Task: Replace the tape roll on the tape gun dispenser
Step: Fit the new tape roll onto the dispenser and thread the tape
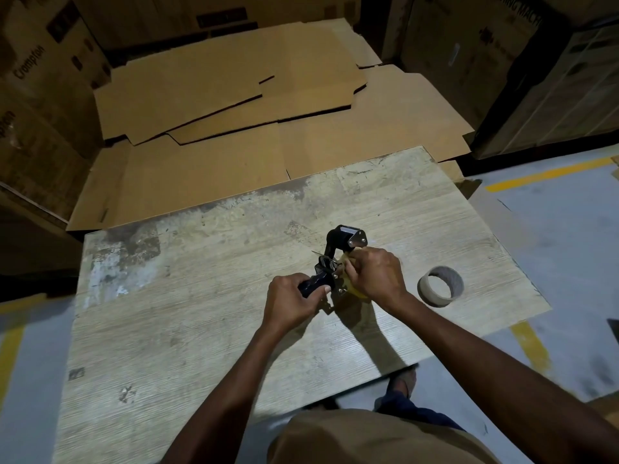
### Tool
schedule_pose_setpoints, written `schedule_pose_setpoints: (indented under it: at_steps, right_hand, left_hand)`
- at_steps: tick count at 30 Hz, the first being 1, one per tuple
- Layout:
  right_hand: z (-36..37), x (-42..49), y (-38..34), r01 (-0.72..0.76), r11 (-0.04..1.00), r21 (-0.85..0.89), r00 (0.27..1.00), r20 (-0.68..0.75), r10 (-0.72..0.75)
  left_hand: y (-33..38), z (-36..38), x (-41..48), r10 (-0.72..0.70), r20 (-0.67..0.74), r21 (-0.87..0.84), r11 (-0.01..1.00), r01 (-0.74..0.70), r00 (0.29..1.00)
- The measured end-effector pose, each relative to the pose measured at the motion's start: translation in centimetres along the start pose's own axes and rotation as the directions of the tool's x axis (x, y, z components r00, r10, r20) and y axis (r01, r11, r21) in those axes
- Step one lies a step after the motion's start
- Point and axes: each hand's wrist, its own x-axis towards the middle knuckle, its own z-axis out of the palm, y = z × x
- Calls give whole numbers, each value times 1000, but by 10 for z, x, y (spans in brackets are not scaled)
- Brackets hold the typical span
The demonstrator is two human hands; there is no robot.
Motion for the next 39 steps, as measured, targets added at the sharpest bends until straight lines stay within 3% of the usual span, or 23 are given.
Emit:
schedule_pose_setpoints:
  at_steps: [5,24,31,39]
  right_hand:
    - [4,3,3,23,998,-51,999,24,-22]
    - [5,15,-11,-191,954,231,979,-26,202]
    - [-5,17,-18,-283,836,470,949,13,314]
    - [-28,24,-32,-246,752,612,944,-24,328]
  left_hand:
    - [3,-1,0,5,-13,17,1000,-5,1000]
    - [10,0,5,79,-137,194,980,-51,988]
    - [23,-3,7,183,-226,307,945,-108,957]
    - [28,-12,21,246,-272,341,929,-146,930]
